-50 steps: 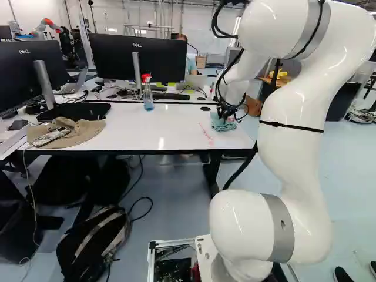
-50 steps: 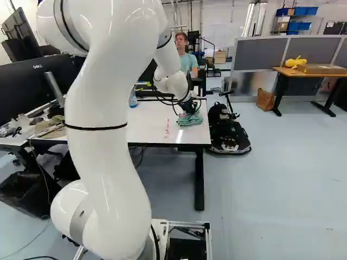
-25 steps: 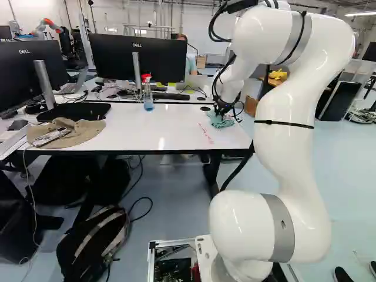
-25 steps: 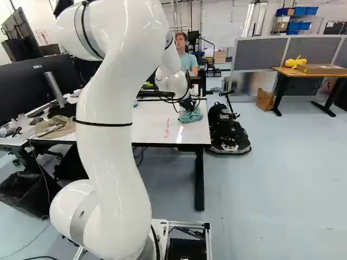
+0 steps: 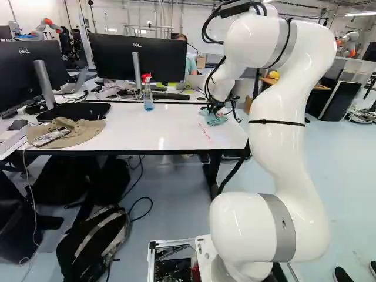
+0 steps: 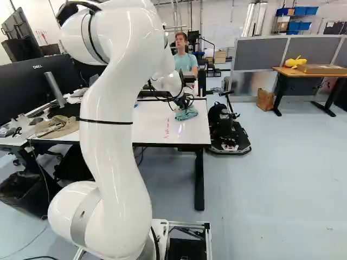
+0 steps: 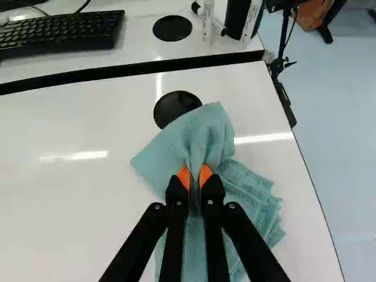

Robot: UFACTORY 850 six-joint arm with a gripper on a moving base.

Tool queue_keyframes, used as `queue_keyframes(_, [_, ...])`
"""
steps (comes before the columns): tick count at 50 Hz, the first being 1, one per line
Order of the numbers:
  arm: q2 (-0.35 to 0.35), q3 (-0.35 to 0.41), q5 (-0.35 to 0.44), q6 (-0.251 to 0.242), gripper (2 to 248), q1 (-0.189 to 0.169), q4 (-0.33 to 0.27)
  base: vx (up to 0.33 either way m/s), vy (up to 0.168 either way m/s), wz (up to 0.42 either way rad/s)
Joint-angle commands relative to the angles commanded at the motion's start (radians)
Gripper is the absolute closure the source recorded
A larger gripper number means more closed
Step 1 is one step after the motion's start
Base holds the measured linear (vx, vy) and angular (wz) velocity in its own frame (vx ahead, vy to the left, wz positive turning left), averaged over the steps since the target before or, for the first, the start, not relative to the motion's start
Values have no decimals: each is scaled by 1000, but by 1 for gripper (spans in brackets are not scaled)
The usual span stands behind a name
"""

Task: Clean the table with the green towel

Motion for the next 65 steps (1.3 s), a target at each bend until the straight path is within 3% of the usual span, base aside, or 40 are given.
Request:
queue_keyframes(15, [-5,-7,0,0,212,39,0,0,0,0])
queue_keyframes(34, [56,75,0,0,212,68,0,0,0,0])
queue_keyframes(53, [135,179,0,0,212,65,0,0,0,0])
queue_keyframes(65, [174,229,0,0,212,45,0,0,0,0])
